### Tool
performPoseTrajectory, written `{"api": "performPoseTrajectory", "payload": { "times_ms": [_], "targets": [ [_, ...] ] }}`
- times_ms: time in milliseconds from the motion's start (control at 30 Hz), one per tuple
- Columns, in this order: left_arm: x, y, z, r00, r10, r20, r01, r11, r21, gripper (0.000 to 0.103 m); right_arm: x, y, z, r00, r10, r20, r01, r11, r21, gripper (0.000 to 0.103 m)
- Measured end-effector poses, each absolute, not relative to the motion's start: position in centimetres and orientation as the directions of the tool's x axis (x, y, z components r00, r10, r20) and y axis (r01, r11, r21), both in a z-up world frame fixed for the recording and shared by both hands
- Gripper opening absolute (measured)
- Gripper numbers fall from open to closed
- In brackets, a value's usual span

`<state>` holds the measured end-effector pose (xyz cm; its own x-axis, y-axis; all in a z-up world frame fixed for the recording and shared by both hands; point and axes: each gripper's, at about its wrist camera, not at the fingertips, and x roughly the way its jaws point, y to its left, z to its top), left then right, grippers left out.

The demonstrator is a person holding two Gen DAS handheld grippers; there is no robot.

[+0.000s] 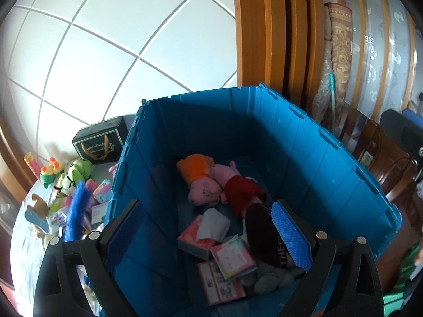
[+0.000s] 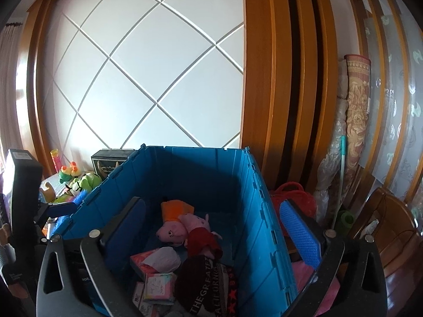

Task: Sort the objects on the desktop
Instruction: 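Open both tools to drop the pad pack and scarf into the crate, then move both tools back from the crate toward the table items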

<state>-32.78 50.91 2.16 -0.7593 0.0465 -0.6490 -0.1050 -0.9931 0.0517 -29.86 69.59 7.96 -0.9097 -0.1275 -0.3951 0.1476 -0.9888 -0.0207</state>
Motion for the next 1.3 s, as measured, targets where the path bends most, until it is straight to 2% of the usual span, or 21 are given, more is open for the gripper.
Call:
{"api": "performPoseTrajectory", "payload": {
  "times_ms": [367,500,733,1300],
  "targets": [
    [-28.7,45.0,1.6,-0.768,-0.032,-0.639,0.019,-0.999,0.028,0.102,-27.8,67.8,5.4,-0.88,-0.22,-0.421,0.206,-0.975,0.079,0.103],
    [-27.1,41.1,1.1,-0.765,-0.112,-0.634,0.107,-0.993,0.045,0.102,-27.4,65.5,3.8,-0.854,-0.281,-0.438,0.257,-0.96,0.115,0.103],
    [-24.8,33.8,0.3,-0.749,-0.178,-0.639,0.2,-0.979,0.039,0.102,-27.7,59.9,1.9,-0.809,-0.345,-0.476,0.312,-0.938,0.149,0.103],
    [-18.4,12.7,-2.8,-0.741,-0.145,-0.655,0.202,-0.979,-0.011,0.102,-22.7,37.7,1.5,-0.805,-0.342,-0.485,0.343,-0.935,0.089,0.103]
  ]
}}
